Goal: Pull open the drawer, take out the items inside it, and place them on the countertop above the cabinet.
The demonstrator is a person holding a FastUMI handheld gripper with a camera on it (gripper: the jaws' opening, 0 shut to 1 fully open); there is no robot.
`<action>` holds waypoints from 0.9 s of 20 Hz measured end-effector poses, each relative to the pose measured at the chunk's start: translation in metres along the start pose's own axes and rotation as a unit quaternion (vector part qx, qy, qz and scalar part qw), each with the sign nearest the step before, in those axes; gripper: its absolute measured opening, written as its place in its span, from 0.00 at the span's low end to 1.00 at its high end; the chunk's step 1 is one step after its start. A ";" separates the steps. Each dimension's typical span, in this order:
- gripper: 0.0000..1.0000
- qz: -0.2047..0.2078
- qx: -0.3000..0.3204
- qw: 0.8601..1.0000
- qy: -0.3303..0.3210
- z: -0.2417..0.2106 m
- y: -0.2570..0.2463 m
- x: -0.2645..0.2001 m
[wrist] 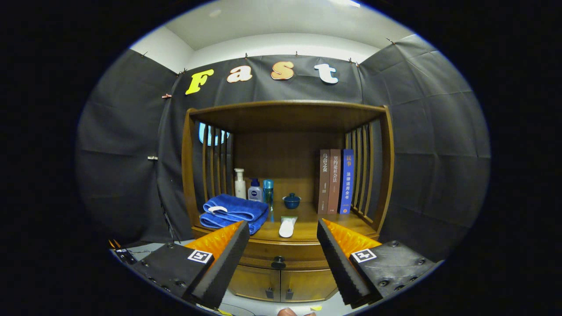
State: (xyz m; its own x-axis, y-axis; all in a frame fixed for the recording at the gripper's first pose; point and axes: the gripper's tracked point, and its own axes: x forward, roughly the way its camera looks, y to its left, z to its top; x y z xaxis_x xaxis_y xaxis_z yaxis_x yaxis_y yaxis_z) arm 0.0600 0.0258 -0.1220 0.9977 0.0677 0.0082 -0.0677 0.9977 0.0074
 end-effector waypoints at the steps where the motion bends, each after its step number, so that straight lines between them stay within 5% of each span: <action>1: 0.99 -0.005 0.001 1.000 -0.005 0.012 -0.004 -0.006; 11: 0.99 -0.028 -0.020 0.999 -0.004 0.088 -0.015 -0.039; 18: 0.99 -0.018 0.033 0.999 0.005 0.121 -0.002 -0.057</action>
State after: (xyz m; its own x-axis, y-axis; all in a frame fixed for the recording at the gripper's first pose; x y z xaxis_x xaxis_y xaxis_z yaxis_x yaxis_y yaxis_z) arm 0.0023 0.0189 -0.0016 0.9995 0.0330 -0.0029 -0.0327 0.9968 0.0731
